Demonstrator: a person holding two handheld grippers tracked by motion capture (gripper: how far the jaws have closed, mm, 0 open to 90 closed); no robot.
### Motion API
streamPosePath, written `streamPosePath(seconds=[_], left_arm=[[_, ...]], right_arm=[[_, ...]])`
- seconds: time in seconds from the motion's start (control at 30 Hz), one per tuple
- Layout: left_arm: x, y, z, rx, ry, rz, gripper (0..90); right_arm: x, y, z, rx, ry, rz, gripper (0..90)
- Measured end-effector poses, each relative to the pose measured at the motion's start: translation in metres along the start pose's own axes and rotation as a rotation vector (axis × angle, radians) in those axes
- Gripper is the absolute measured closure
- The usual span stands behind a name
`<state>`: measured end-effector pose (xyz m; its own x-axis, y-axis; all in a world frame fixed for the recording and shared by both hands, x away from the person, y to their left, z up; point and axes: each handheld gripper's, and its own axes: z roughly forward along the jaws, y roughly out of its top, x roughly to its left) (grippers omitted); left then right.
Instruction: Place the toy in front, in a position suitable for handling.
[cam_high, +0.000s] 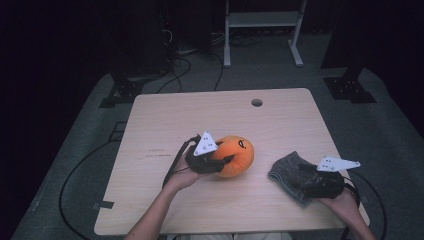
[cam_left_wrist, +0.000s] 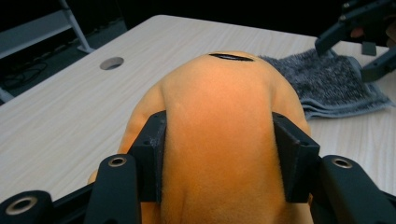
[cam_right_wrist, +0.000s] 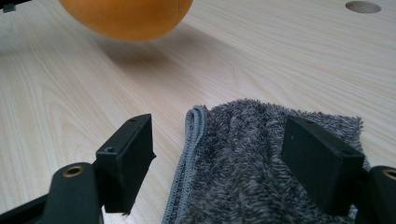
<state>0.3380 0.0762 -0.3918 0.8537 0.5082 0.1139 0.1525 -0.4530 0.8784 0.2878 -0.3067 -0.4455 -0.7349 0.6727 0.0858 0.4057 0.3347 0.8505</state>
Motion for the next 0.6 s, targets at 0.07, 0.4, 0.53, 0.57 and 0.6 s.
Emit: streamPosePath(seconds=[0.07,0.4,0.53,0.57,0.6], left_arm=[[-0.003,-0.003,0.001,0.005,-0.008,0.006,45.2],[-0.019,-0.019,0.009,0.017,-0.057,0.015,44.4],[-0.024,-0.023,0.011,0.027,-0.073,0.022,44.1],[-0.024,-0.023,0.011,0.027,-0.073,0.022,44.1],[-0.026,-0.025,0.013,0.029,-0.08,0.024,43.9]], right_arm=[[0.0,0.0,0.0,0.001,-0.001,0.0,24.0],[0.0,0.001,0.001,0.002,-0.004,-0.006,24.0],[0.001,0.002,0.002,0.006,-0.003,0.0,24.0],[0.001,0.002,0.002,0.006,-0.003,-0.001,24.0],[0.001,0.002,0.002,0.006,-0.004,-0.001,24.0]])
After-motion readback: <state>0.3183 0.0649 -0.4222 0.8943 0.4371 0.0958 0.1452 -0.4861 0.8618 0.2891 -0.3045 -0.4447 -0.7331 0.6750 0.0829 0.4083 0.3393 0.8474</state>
